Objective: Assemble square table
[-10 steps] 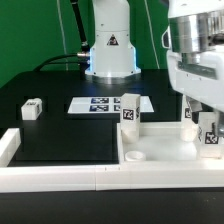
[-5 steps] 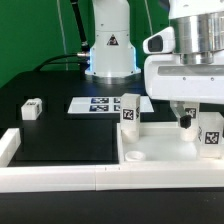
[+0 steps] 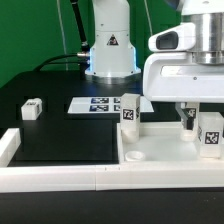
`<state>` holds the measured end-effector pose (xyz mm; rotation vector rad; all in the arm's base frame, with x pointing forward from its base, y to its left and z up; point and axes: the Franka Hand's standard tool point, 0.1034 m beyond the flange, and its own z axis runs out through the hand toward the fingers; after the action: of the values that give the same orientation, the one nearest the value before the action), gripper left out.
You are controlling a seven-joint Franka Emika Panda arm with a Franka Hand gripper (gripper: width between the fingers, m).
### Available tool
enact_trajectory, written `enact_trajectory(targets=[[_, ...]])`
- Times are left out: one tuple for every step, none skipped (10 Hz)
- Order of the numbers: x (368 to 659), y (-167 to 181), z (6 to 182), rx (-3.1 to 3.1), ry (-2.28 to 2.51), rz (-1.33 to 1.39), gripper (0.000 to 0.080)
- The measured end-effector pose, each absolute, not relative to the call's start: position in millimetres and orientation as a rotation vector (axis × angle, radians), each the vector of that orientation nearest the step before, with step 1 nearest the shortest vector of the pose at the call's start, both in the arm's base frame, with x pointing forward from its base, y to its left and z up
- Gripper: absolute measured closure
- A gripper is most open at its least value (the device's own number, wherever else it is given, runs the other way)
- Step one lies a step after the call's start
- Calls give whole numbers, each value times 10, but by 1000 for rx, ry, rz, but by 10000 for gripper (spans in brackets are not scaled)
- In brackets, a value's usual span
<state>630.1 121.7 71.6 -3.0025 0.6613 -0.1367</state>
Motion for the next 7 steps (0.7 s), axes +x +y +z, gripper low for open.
enact_trajectory(targets=[[6300,1218,715,-2975,766,-132,510],[6295,1210,710,-2953,841,-128,510],[6295,1206,709,-2913,962,-123,508],[6295,1200,709,-2861,1100,-117,508],[6283,1202,710,-2704,1421,-82,508],[6280,1210,714,-2511,1707,-36,508],[6286,1204,711,-2339,1894,8,508]])
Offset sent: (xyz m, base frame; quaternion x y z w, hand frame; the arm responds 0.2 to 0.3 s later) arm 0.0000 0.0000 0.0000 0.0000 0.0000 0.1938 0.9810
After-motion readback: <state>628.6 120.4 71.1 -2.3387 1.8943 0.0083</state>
